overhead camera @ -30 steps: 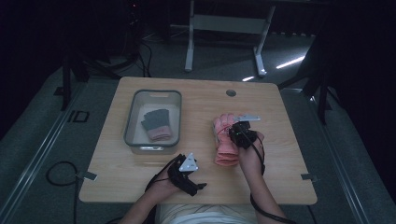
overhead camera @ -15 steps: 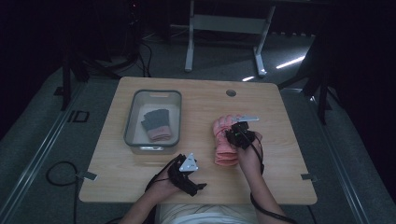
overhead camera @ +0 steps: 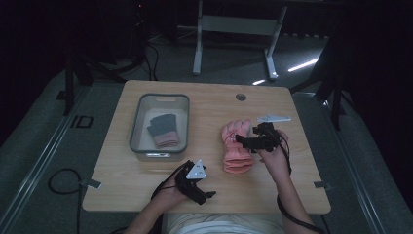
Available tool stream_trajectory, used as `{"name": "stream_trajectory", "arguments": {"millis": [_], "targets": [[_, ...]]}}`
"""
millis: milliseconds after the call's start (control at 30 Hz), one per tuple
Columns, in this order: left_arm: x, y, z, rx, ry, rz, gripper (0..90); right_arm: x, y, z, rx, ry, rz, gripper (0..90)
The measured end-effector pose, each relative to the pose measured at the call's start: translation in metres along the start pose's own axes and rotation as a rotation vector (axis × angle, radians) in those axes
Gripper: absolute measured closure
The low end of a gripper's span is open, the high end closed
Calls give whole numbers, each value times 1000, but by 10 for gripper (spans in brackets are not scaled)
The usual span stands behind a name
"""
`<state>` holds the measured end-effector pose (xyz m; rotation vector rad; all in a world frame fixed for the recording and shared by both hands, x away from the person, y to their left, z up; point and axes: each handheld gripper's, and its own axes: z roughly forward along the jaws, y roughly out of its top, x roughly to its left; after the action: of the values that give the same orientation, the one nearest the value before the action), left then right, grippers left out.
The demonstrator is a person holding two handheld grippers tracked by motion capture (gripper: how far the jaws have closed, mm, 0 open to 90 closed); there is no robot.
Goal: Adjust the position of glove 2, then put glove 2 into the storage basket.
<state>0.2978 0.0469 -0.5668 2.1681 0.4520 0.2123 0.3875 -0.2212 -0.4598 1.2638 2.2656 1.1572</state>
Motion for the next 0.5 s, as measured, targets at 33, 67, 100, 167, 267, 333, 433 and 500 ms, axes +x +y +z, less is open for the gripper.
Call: {"name": "stream_trajectory", "arguments": {"millis": [33, 67, 100, 167, 267, 333, 433, 500], "targets": [[0, 1, -1, -6, 0, -9, 38, -1, -1, -1, -1, 7, -16, 135], [0, 2, -2, -7, -1, -19, 39, -3, -3, -2, -18, 23, -23, 137], [0, 4, -3, -7, 4, -32, 40, -4, -4, -4, -33, 35, -31, 140], [-1, 8, -6, -9, 29, -35, 47, -7, -6, -8, -59, 19, -82, 141], [-3, 17, -11, -58, 35, -38, 48, -12, -9, -14, -83, 10, -136, 138], [-3, 24, -14, -85, 40, -42, 50, -17, -11, -17, -109, 12, -143, 138], [-4, 35, -17, -104, 79, -49, 55, -22, -12, -21, -122, -1, -160, 139], [-5, 43, -20, -122, 80, -78, 59, -25, -13, -24, -104, 9, -153, 137]]}}
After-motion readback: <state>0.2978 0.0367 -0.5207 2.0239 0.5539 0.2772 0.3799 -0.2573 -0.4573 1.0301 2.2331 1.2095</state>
